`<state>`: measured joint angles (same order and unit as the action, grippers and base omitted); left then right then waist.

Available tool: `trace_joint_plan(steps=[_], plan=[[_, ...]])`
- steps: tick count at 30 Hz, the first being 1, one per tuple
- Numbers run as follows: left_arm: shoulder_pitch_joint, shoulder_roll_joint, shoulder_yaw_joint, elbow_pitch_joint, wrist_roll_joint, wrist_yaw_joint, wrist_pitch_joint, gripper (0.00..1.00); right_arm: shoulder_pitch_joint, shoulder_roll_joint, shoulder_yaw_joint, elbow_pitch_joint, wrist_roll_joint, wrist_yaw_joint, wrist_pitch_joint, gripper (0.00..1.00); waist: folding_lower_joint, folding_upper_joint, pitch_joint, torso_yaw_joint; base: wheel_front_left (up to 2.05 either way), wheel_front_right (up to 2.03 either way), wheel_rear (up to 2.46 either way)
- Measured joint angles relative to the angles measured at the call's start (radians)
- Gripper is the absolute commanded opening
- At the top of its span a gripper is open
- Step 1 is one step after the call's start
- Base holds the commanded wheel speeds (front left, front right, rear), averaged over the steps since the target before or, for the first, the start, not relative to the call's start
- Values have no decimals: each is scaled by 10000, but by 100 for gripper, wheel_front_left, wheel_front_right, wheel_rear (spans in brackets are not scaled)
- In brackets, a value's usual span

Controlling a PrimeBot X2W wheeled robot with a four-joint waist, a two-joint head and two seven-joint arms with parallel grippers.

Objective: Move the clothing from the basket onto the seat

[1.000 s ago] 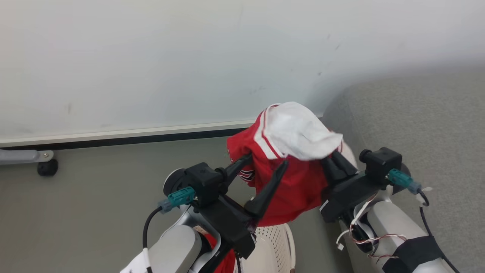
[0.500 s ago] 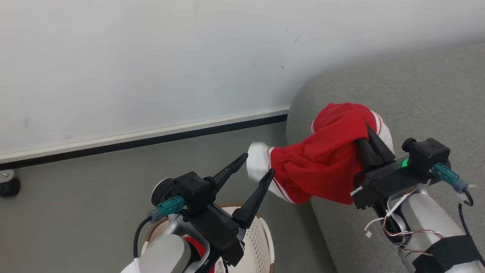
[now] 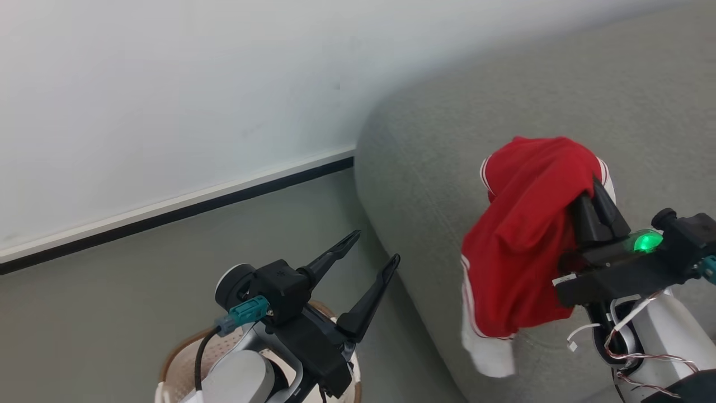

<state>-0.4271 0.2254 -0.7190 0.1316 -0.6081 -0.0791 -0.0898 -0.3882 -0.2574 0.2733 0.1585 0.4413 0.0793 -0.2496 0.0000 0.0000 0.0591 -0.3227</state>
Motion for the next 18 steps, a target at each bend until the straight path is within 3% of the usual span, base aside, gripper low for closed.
trace_joint_plan(steps=[11,18], plan=[[-9,31,-84,-146,148,98,8,100,266,113,-765,-1235,454,48,-71,0,0,0,410,-1163,0,0,0],[-278,15,-251,-280,458,86,94,100,-679,-301,-1058,-1279,663,265,-71,0,2,0,937,-1435,0,0,0]])
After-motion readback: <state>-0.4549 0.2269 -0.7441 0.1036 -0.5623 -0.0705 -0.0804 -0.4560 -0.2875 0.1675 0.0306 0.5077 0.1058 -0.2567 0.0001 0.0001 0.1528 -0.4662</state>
